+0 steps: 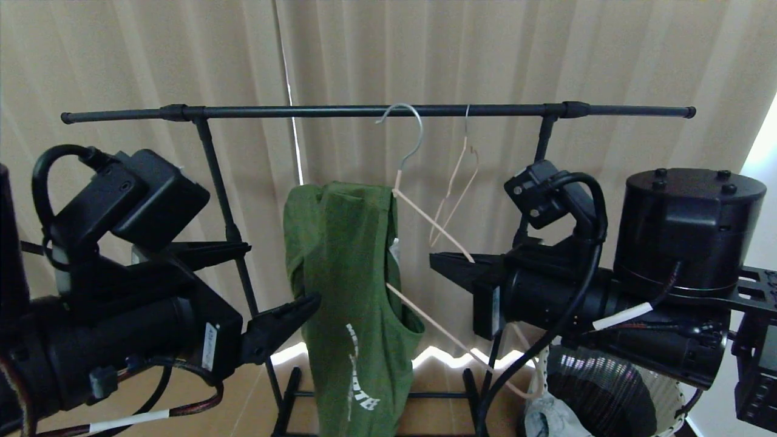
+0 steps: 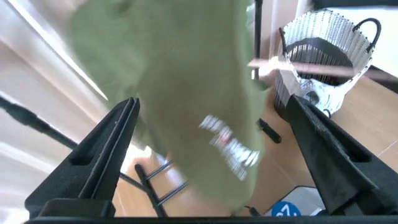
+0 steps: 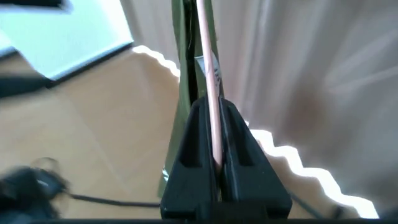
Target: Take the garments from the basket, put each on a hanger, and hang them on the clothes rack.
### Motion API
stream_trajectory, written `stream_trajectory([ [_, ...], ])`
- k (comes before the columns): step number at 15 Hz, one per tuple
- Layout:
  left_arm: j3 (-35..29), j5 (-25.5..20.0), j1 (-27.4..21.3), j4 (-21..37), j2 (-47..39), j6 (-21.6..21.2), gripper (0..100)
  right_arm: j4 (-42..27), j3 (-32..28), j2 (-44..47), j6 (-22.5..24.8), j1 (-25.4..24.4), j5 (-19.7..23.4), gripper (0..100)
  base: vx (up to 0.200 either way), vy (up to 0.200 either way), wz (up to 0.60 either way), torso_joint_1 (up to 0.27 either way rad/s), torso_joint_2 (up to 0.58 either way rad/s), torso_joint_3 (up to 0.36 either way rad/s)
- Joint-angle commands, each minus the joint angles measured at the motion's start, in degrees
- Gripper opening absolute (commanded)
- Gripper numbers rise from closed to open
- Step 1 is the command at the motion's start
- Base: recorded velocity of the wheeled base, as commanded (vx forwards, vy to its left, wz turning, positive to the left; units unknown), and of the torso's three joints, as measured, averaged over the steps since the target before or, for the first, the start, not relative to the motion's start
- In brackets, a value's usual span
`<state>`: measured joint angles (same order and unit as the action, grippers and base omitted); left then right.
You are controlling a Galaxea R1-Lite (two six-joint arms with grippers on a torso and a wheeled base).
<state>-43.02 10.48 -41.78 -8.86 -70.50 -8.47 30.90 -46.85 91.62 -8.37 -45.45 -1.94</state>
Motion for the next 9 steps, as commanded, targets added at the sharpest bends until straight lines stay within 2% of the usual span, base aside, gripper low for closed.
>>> stream_trajectory([
  [1,2.6,-1.6,0.1,-1.6,1.8,-0.2,100,2.1,4.4,-2.7,2.2,3.6,0.4,0,0.0,0.0,0.0,0.0,0.0,0.0],
  [3,3.9,-7.1,2.4,-6.3,1.7,-4.4,100,6.2,7.5,-4.1,3.7,4.5,2.1,0,0.0,0.0,0.0,0.0,0.0,0.0],
  [5,3.6,-9.5,7.2,-6.7,0.7,-11.3,100,6.1,9.0,-5.6,6.9,5.2,5.5,0,0.0,0.0,0.0,0.0,0.0,0.0],
  [6,2.9,-12.0,9.8,-7.3,-0.8,-15.4,100,5.9,9.4,-6.2,8.8,6.4,9.2,0,0.0,0.0,0.0,0.0,0.0,0.0],
  [8,0.8,-13.8,11.7,-9.0,-3.1,-21.1,100,5.6,8.9,-6.6,9.7,7.2,14.9,0,0.0,0.0,0.0,0.0,0.0,0.0],
  [9,0.8,-13.8,11.7,-9.0,-3.1,-21.1,100,5.6,8.9,-6.6,9.7,7.2,14.9,0,0.0,0.0,0.0,0.0,0.0,0.0],
])
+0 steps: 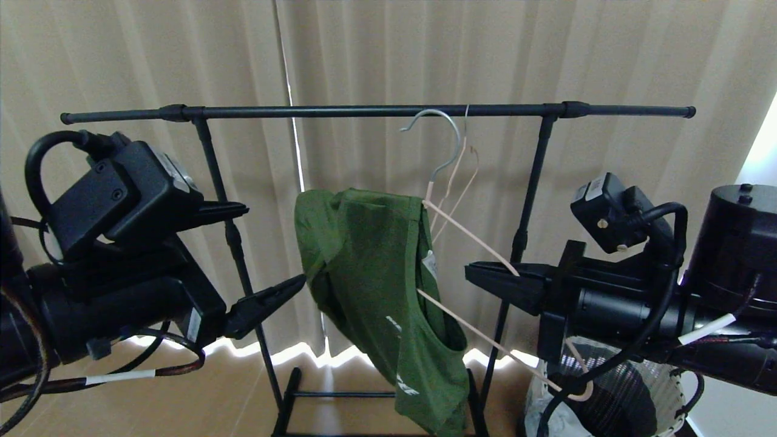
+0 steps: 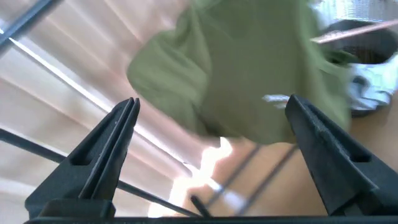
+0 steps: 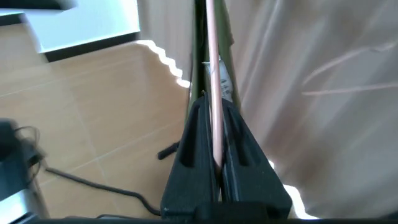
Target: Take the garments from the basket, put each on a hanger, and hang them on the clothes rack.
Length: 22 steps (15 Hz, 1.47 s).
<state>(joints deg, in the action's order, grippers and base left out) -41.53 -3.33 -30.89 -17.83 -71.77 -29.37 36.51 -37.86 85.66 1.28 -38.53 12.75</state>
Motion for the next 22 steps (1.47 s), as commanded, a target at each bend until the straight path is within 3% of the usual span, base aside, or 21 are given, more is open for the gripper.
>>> stream_trajectory([
  [1,-2.4,-1.3,0.7,-2.1,-3.9,-2.4,100,-0.5,-0.4,-0.5,0.0,0.2,3.2,0,0.0,0.0,0.0,0.0,0.0,0.0],
  [3,-5.3,-3.2,1.1,-3.8,-7.2,-5.3,100,-0.5,-0.3,-0.3,0.0,0.2,6.8,0,0.0,0.0,0.0,0.0,0.0,0.0],
  [6,-8.0,-4.6,2.5,-4.2,-10.4,-10.4,100,-0.5,-0.3,-0.1,0.0,-0.2,8.7,0,0.0,0.0,0.0,0.0,0.0,0.0],
  [12,-9.6,-5.1,2.6,-4.2,-13.0,-10.9,100,-0.3,-0.3,-0.1,0.0,-3.6,11.2,0,0.0,0.0,0.0,0.0,0.0,0.0],
  [13,-9.7,-5.2,2.6,-4.2,-13.0,-10.9,0,-0.2,-0.4,-0.1,0.0,-3.9,11.2,0,0.0,0.0,0.0,0.0,0.0,0.0],
  [22,-9.3,-5.2,2.6,-4.3,-12.3,-10.8,0,0.2,-0.3,-0.7,0.0,-4.5,12.0,0,0.0,0.0,0.0,0.0,0.0,0.0],
])
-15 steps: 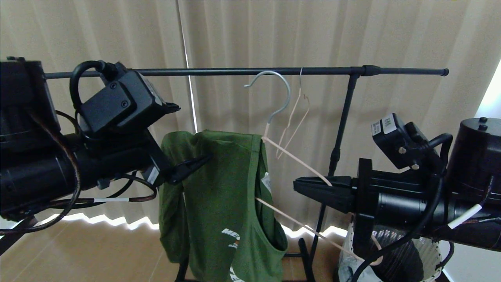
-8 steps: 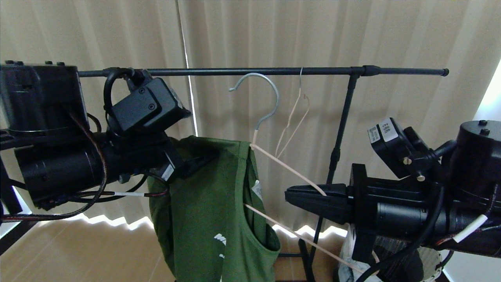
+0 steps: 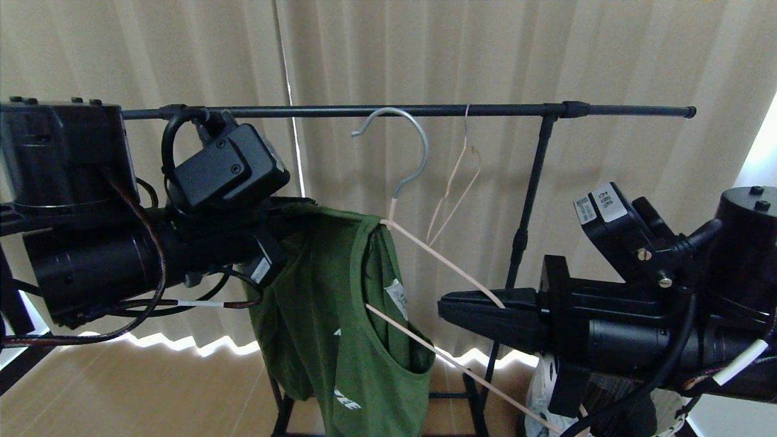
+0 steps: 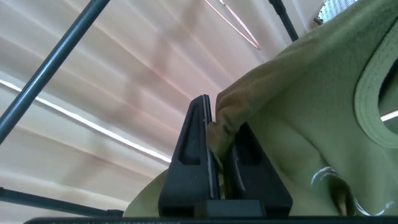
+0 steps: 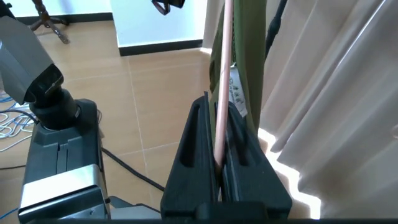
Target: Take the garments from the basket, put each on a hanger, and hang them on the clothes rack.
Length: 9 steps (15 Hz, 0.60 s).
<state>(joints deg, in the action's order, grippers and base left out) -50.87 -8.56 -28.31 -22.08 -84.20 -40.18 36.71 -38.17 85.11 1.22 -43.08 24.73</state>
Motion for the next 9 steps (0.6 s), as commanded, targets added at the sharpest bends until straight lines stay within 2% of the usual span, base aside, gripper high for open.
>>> stream_trajectory([
  [1,0.6,0.2,0.0,-0.1,0.8,0.0,0,0.1,-0.1,-0.1,0.0,0.0,-0.1,0,0.0,0.0,0.0,0.0,0.0,0.0],
  [4,1.6,0.3,0.0,-0.1,2.0,0.0,0,0.0,0.3,-0.4,0.1,0.1,-0.5,0,0.0,0.0,0.0,0.0,0.0,0.0],
  [5,1.6,0.6,0.0,-0.1,2.0,0.2,0,0.1,0.5,-0.3,0.1,0.1,-0.6,100,0.0,0.0,0.0,0.0,0.0,0.0],
  [7,1.6,3.4,0.4,0.0,2.0,0.4,0,0.1,0.5,-0.4,1.2,0.5,-2.8,100,0.0,0.0,0.0,0.0,0.0,0.0],
  [9,1.7,11.5,0.4,-0.1,1.8,1.3,0,0.1,1.0,-0.3,5.4,2.9,-8.6,100,0.0,0.0,0.0,0.0,0.0,0.0],
])
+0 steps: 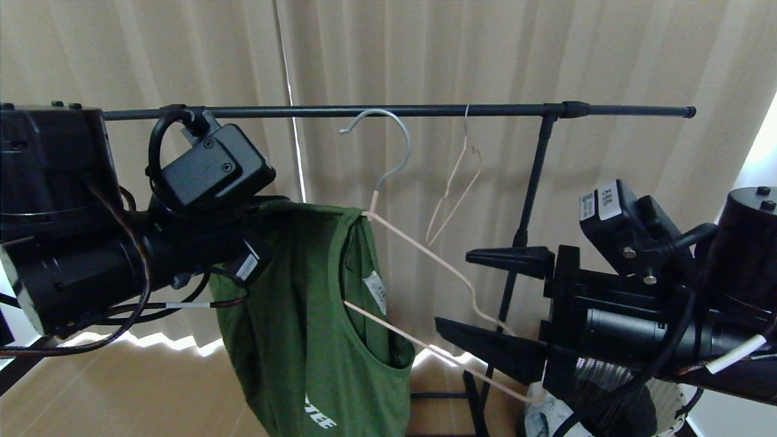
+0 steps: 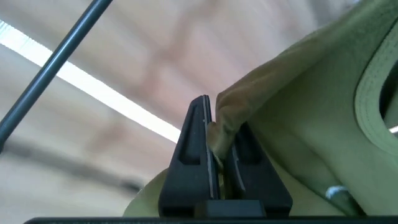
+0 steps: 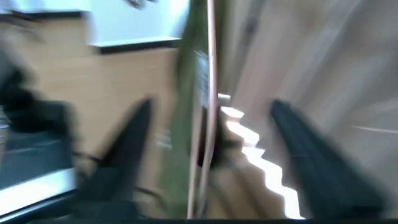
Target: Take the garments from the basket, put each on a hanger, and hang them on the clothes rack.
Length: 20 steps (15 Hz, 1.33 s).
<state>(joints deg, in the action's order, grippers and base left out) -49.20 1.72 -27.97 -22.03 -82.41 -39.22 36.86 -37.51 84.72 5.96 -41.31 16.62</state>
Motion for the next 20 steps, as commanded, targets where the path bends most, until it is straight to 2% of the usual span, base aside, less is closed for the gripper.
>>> stream_trajectory([
  [1,0.0,5.0,0.1,-0.1,-0.2,1.6,0,0.0,0.6,0.0,1.9,1.9,-1.9,100,0.0,0.0,0.0,0.0,0.0,0.0],
  [3,-0.2,12.6,0.1,-0.1,-0.5,4.2,0,0.0,0.7,0.1,3.0,2.7,-4.8,100,0.0,0.0,0.0,0.0,0.0,0.0],
  [5,-0.2,16.9,0.1,-0.1,-0.5,5.5,0,-0.1,0.9,0.4,3.2,2.8,-6.7,100,0.0,0.0,0.0,0.0,0.0,0.0],
  [7,-0.7,19.6,0.1,-0.1,-0.5,7.5,0,-0.2,1.0,0.7,3.2,2.8,-6.9,100,0.0,0.0,0.0,0.0,0.0,0.0],
  [9,-1.2,24.5,0.2,0.0,-0.6,9.0,0,-0.1,0.7,0.9,3.2,2.7,-7.0,100,0.0,0.0,0.0,0.0,0.0,0.0],
  [11,-1.8,24.6,0.0,-0.1,-1.1,10.5,0,-0.7,1.2,1.1,3.2,2.6,-7.0,100,0.0,0.0,0.0,0.0,0.0,0.0],
  [13,-4.1,24.3,-0.7,-0.5,-1.6,14.1,0,-0.6,2.2,3.3,3.0,2.3,-7.2,100,0.0,0.0,0.0,0.0,0.0,0.0],
  [14,-5.4,24.3,-1.6,-0.5,-1.9,15.4,0,-0.8,2.0,4.2,2.7,1.7,-8.8,100,0.0,0.0,0.0,0.0,0.0,0.0],
  [16,-7.4,23.9,-2.9,-0.5,-1.8,16.7,0,-1.0,0.3,7.6,-1.7,-1.5,-16.8,100,0.0,0.0,0.0,0.0,0.0,0.0],
  [17,-7.6,22.9,-3.1,-0.5,-1.5,17.2,0,-0.5,-0.9,9.2,-4.0,-2.5,-19.4,100,0.0,0.0,0.0,0.0,0.0,0.0],
  [20,-7.7,21.7,-3.5,-0.5,-0.9,17.4,0,0.1,-5.5,13.0,-6.3,-2.7,-22.9,100,0.0,0.0,0.0,0.0,0.0,0.0],
])
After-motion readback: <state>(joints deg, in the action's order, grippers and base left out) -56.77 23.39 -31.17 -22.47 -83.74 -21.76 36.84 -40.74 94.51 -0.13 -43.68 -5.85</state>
